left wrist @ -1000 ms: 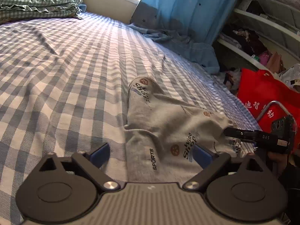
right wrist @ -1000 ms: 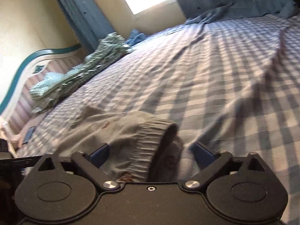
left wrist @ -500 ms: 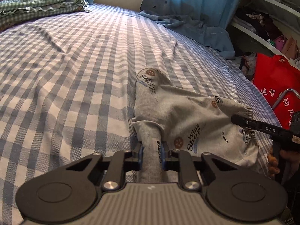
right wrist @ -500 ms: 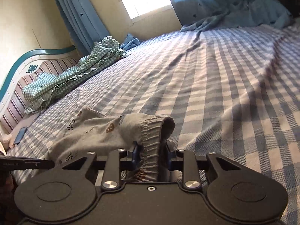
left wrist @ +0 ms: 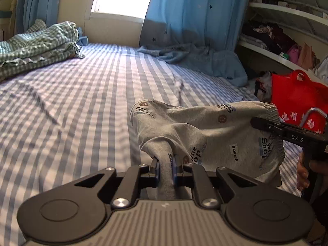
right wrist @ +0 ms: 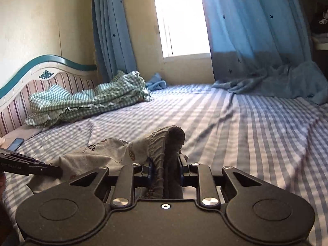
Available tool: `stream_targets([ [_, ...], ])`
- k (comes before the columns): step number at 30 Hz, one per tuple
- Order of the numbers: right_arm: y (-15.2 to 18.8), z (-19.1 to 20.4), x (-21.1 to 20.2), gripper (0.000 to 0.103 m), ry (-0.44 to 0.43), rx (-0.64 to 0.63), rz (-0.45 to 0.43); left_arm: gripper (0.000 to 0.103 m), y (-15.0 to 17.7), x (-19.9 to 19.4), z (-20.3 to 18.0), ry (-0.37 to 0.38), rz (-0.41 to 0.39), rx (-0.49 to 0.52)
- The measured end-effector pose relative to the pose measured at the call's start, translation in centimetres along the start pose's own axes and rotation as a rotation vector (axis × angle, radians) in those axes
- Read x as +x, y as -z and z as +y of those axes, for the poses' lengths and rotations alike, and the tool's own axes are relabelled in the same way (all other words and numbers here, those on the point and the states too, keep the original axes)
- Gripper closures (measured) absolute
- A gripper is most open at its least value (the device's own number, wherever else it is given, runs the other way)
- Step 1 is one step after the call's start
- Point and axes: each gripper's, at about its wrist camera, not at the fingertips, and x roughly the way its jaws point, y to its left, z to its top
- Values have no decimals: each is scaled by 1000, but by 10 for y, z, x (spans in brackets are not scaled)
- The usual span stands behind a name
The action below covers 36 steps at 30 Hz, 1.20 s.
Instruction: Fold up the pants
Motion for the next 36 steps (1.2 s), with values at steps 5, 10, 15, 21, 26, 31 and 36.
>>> stream_targets([
  [5,-30,-15,44,79,-6,-16,-36,91,-32,28,15,-25,-45,-1],
  [10,-48,-27,87,79,-7,-32,-44,90,-54,61,32,-26,-58,-14],
  [15,-53,-39,132,79,1,-38,-30,90,-63,98,49,-37,-48,-15],
  [21,-48,-53,176,79,5,-18,0,90,-62,133,66,-43,-24,-31],
  [26,-29,-67,199,78,22,17,58,90,-48,146,81,-34,8,-61],
  [31,-23,-67,200,63,67,22,78,60,-48,139,82,-48,14,-62],
  [36,-26,-43,165,33,145,-53,37,33,-43,105,71,-69,-10,-62],
])
